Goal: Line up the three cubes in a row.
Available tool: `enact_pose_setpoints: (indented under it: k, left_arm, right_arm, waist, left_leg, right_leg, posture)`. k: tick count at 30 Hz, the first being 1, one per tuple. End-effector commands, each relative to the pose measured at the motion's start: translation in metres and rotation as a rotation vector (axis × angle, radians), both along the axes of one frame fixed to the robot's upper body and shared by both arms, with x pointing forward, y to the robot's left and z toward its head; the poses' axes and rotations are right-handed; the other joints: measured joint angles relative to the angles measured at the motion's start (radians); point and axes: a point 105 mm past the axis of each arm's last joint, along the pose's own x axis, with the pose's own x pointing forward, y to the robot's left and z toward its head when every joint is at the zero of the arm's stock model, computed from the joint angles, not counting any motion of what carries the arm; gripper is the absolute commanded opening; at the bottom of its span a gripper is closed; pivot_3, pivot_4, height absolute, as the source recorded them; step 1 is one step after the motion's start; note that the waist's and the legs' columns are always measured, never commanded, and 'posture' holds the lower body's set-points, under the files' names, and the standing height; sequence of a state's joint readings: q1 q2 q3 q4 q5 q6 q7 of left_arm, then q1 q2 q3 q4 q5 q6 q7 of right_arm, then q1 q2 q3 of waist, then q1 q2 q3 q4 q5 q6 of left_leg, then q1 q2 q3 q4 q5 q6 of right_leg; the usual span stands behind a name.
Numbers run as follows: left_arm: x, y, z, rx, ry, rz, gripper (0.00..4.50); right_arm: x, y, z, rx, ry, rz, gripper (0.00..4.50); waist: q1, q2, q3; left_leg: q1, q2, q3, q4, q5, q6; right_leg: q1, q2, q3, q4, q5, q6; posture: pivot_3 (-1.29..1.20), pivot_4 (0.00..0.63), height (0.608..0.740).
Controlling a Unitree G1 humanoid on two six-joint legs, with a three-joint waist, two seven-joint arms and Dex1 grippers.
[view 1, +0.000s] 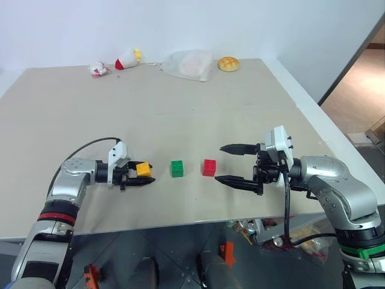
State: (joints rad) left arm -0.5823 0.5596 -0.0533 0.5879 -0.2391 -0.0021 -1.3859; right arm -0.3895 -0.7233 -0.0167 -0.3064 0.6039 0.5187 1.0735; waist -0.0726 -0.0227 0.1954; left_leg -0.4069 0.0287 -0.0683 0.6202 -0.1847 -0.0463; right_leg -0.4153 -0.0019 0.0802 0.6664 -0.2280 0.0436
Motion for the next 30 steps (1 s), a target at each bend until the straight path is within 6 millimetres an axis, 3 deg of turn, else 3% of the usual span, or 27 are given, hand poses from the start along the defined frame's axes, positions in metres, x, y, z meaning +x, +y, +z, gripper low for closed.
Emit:
enact_pose_setpoints:
  k: [1, 7, 12, 17, 25, 30]
  left_arm:
    - [0.010, 0.012, 0.002, 0.028, -0.037, 0.081, 4.03]
    - [0.009, 0.031, -0.002, 0.100, -0.061, 0.114, 4.03]
    - [0.020, 0.074, 0.002, 0.207, -0.164, 0.285, 4.03]
    - [0.020, 0.113, 0.017, 0.177, -0.175, 0.444, 4.03]
    - [-0.031, 0.103, 0.044, -0.032, 0.098, 0.340, 4.03]
    - [-0.032, 0.116, 0.044, -0.077, 0.111, 0.493, 4.03]
  right_arm:
    - [-0.001, -0.003, 0.009, -0.007, -0.035, 0.003, 4.50]
    - [-0.002, -0.003, 0.011, -0.011, -0.033, 0.012, 4.50]
    - [-0.002, -0.002, 0.013, -0.006, -0.032, 0.024, 4.50]
    - [-0.002, 0.001, 0.012, 0.000, -0.032, 0.041, 4.50]
    - [0.001, 0.004, 0.014, 0.008, -0.037, 0.064, 4.50]
    - [0.004, 0.010, 0.011, 0.014, -0.035, 0.086, 4.50]
  waist:
    - [0.000, 0.000, 0.000]
    - [-0.007, 0.000, 0.000]
    - [-0.010, 0.000, 0.000]
    - [-0.010, 0.000, 0.000]
    - [-0.005, -0.001, 0.000]
    - [-0.002, -0.001, 0.000]
  left_leg:
    - [0.000, 0.000, 0.000, 0.000, 0.002, 0.002]
    - [0.002, 0.000, 0.001, 0.001, 0.007, 0.003]
    - [0.002, 0.001, 0.001, 0.000, 0.008, 0.004]
    - [0.001, 0.002, 0.001, -0.002, 0.008, 0.003]
    - [-0.008, 0.003, 0.001, -0.005, 0.004, -0.001]
    - [-0.008, 0.002, 0.000, -0.004, 0.004, -0.001]
  right_leg:
    - [0.000, 0.000, 0.000, 0.000, 0.000, -0.002]
    - [0.000, 0.000, 0.000, 0.000, 0.003, -0.005]
    - [-0.002, 0.001, 0.000, 0.000, 0.006, -0.007]
    - [-0.003, 0.002, 0.001, 0.000, 0.007, -0.006]
    - [-0.011, 0.001, 0.000, 0.000, 0.004, -0.002]
    - [-0.011, 0.001, -0.001, 0.000, 0.003, -0.004]
  posture:
    - [0.00, 0.150, 0.740]
    - [0.00, 0.150, 0.740]
    - [0.00, 0.150, 0.740]
    - [0.00, 0.150, 0.740]
    - [0.00, 0.150, 0.740]
    - [0.00, 0.150, 0.740]
